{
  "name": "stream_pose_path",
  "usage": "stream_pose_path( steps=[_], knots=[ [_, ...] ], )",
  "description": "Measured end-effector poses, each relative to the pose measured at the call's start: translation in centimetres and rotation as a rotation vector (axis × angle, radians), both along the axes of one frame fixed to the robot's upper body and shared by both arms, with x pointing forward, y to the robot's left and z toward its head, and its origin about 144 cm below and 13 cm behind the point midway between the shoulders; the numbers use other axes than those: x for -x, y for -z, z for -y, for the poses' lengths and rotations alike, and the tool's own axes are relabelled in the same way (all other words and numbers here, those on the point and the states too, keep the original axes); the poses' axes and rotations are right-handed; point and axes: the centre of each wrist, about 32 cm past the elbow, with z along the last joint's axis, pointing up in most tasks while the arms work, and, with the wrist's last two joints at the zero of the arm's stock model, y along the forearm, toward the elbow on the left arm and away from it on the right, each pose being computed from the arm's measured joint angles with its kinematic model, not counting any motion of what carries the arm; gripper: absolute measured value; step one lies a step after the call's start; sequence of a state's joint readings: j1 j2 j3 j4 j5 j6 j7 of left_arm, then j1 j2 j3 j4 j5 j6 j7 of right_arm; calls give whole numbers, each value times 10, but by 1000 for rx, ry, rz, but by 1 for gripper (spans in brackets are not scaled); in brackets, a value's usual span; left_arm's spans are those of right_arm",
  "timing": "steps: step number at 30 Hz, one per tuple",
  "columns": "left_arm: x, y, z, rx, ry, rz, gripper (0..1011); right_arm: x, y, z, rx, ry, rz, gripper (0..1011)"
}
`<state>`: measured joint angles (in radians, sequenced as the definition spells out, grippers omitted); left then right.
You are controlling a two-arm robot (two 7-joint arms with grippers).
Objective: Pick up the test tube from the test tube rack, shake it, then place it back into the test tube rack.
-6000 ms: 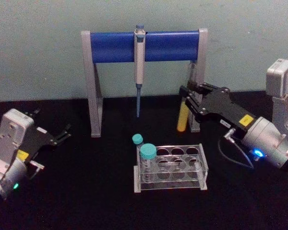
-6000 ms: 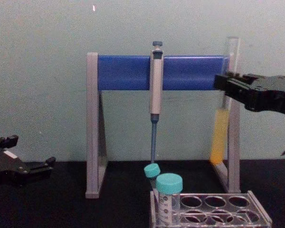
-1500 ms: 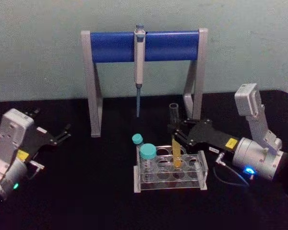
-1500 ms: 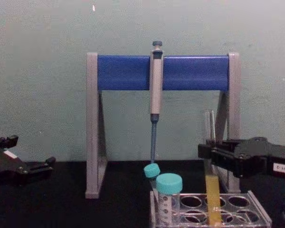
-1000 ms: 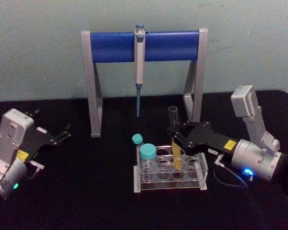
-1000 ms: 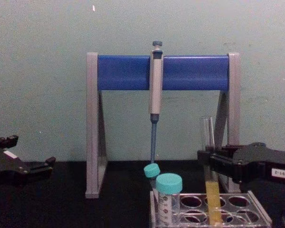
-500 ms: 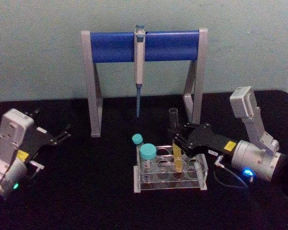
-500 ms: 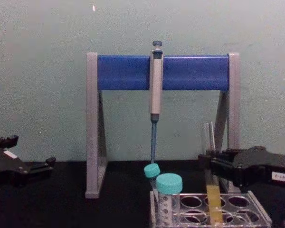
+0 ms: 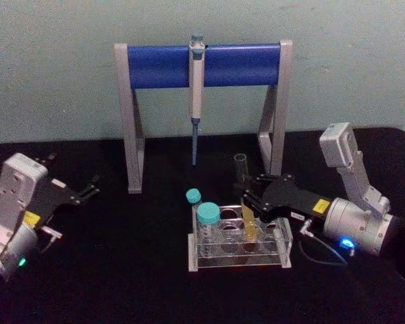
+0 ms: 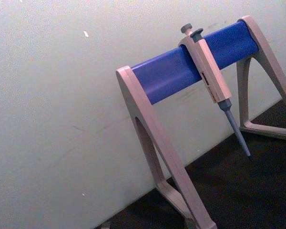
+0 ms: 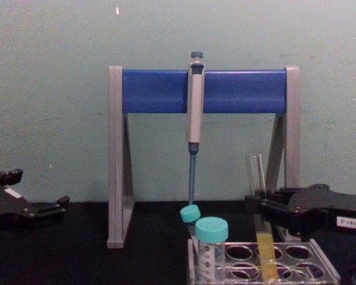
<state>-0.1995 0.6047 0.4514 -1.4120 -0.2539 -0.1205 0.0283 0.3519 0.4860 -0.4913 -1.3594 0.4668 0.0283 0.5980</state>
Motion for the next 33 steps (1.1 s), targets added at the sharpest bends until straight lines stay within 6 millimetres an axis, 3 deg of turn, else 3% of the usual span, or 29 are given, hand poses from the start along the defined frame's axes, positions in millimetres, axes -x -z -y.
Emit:
stream_pose_path(
  steps=[19, 23, 27, 30, 32, 33],
  knots=[
    [0, 0, 0, 0, 0, 0, 1001, 0, 0, 0, -1, 1, -1, 229],
    [0, 0, 0, 0, 0, 0, 1001, 0, 1, 1, 4, 2, -6, 291],
    [0, 0, 0, 0, 0, 0, 1001, 0, 1, 1, 3, 2, -6, 400],
    [0, 0, 0, 0, 0, 0, 1001, 0, 1, 1, 2, 2, -5, 546],
    [0, 0, 0, 0, 0, 0, 1001, 0, 1, 1, 2, 3, -5, 546],
    [0, 0, 0, 0, 0, 0, 1001, 0, 1, 1, 1, 3, -5, 602]
  ],
)
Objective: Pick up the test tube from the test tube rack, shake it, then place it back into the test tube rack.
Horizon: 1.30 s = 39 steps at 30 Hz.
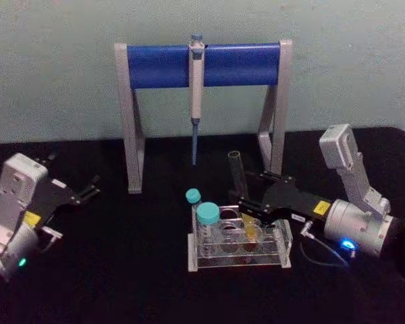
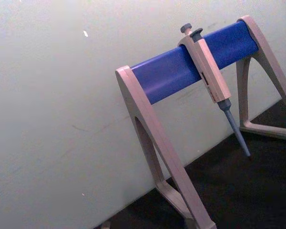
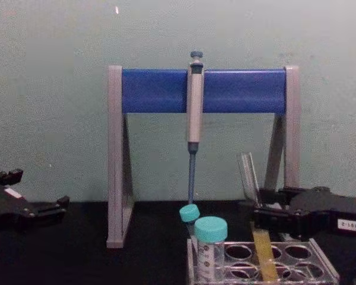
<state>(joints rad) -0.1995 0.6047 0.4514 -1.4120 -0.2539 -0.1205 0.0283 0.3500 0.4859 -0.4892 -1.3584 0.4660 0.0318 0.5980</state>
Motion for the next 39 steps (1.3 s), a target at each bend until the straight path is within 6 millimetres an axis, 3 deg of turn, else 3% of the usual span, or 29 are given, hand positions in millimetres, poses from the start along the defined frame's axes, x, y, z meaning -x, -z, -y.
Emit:
stream_pose_path(
  steps=[13, 24, 32, 39],
  knots=[
    [0, 0, 0, 0, 0, 0, 1001, 0, 0, 0, -2, 0, 2, 999],
    [0, 0, 0, 0, 0, 0, 1001, 6, -3, 0, -22, 37, 58, 1000],
    [0, 0, 0, 0, 0, 0, 1001, 19, -13, 4, -132, 101, 182, 1000],
    [0, 0, 0, 0, 0, 0, 1001, 33, -24, 11, -166, 273, 231, 1000]
  ],
)
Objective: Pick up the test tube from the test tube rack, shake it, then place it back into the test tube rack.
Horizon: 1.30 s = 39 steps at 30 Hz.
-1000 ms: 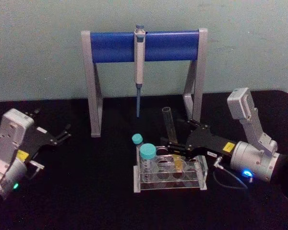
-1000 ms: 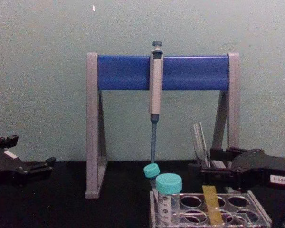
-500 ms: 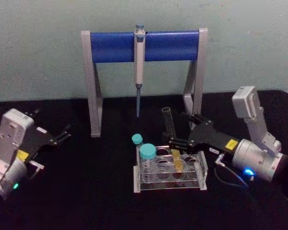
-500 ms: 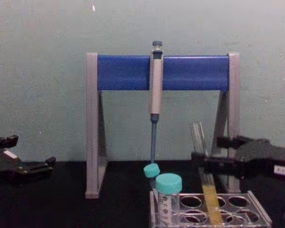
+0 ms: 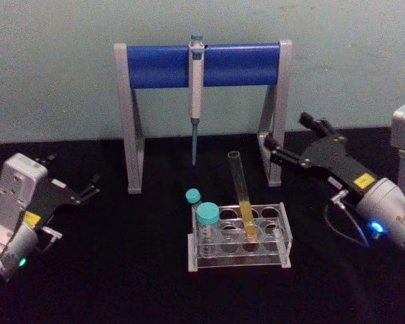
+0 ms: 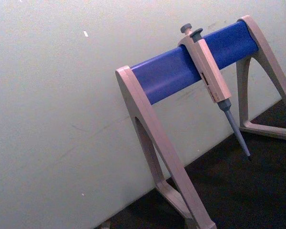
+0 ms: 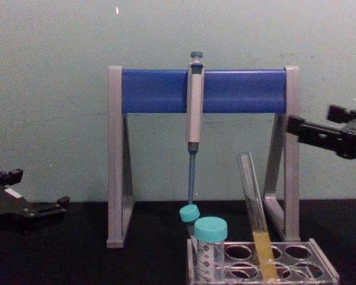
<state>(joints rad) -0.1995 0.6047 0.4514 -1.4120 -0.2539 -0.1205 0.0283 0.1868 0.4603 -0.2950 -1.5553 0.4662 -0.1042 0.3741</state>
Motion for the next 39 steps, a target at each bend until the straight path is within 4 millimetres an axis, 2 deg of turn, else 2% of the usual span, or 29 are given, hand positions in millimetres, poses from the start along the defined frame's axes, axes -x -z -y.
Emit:
stream_pose_path(
  steps=[5, 11, 21, 39],
  knots=[
    [0, 0, 0, 0, 0, 0, 1001, 4, 2, 3, 23, 138, -77, 1000],
    [0, 0, 0, 0, 0, 0, 1001, 6, 13, 6, 59, 221, -179, 1000],
    [0, 0, 0, 0, 0, 0, 1001, 5, 32, 9, 98, 243, -299, 1000],
    [0, 0, 0, 0, 0, 0, 1001, 5, 30, 8, 96, 237, -286, 1000]
  ],
)
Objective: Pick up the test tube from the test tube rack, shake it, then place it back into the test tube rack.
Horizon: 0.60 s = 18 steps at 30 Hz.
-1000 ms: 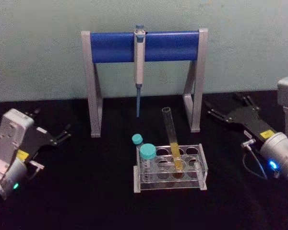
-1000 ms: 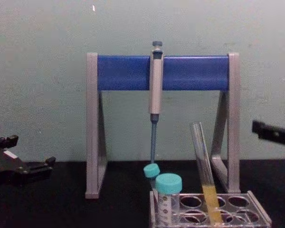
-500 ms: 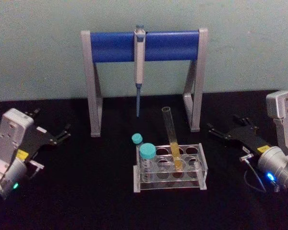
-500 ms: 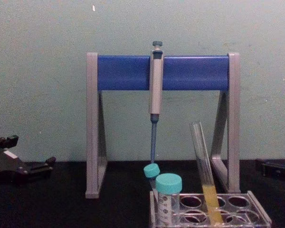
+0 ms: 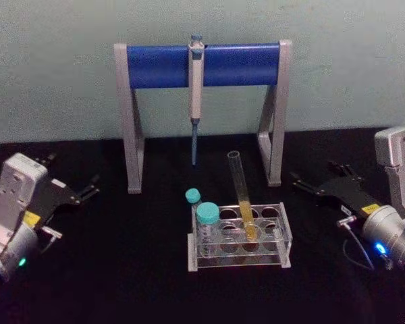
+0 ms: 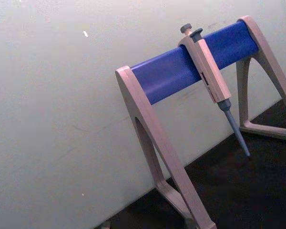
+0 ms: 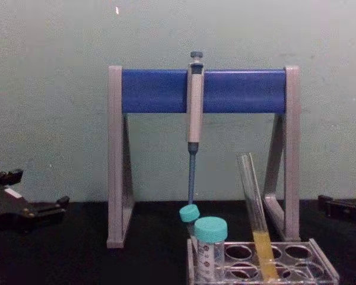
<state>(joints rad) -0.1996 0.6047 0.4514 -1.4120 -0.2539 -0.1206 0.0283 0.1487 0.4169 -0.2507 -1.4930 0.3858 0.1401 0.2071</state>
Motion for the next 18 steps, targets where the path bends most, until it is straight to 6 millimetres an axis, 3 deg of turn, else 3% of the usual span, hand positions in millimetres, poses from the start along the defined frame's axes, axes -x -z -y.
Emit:
stream_pose_path(
  steps=[18],
  knots=[
    [0, 0, 0, 0, 0, 0, 1001, 0, -1, 0, -1, -1, 4, 1000]
  ],
)
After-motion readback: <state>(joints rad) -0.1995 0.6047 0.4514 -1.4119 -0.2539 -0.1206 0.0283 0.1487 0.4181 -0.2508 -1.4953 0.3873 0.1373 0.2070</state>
